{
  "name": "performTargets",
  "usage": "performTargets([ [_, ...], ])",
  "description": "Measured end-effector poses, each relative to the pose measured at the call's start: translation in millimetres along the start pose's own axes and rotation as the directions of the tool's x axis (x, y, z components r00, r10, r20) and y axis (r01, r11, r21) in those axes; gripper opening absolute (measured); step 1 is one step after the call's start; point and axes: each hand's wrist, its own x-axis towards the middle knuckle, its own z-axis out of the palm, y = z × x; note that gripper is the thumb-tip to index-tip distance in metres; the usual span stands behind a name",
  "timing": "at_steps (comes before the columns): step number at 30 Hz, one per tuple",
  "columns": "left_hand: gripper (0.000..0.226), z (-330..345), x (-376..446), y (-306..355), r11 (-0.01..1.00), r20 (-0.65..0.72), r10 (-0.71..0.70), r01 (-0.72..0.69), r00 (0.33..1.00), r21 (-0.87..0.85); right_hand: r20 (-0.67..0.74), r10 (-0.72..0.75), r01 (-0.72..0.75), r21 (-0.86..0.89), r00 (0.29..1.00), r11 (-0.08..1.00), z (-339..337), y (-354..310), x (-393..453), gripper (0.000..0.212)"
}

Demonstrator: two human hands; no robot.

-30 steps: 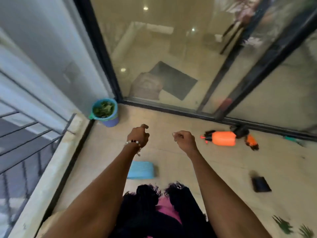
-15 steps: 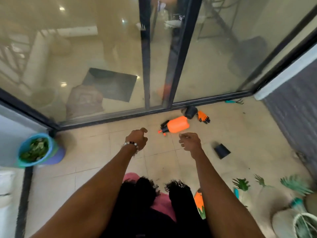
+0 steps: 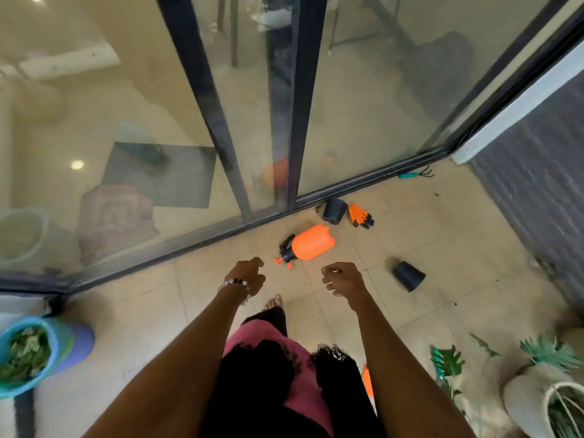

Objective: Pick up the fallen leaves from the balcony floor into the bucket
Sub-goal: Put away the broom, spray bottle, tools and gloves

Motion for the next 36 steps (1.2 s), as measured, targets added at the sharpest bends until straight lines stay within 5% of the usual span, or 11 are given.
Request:
performTargets([
  [10,0.033,-59,115,61,1.0,0.012,-0.002,0.002,1.0,-0.016,-0.098,0.047,-0.037,0.1,0.994,0.994,-35,-62,93,0.013],
  [17,0.031,-2,204,64,0.972,0.073,-0.163,0.173,0.984,-0.161,0.045,0.062,-0.053,-0.181,0.997,0.982,-1,-25,221,0.011],
  [25,0.034,115,363,10,0.929,0.135,-0.265,0.29,0.955,-0.231,0.198,-0.077,0.168,-0.495,0.977,0.852,86,54,443,0.017],
  [31,0.04,198,463,-43,0.896,0.142,-0.313,0.341,0.939,-0.284,0.414,-0.168,0.438,-0.739,0.894,0.511,166,106,565,0.025],
  [36,0.044,241,502,-76,0.914,0.141,-0.307,0.333,0.941,-0.231,0.562,-0.101,0.558,-0.827,0.821,-0.072,220,138,606,0.035],
])
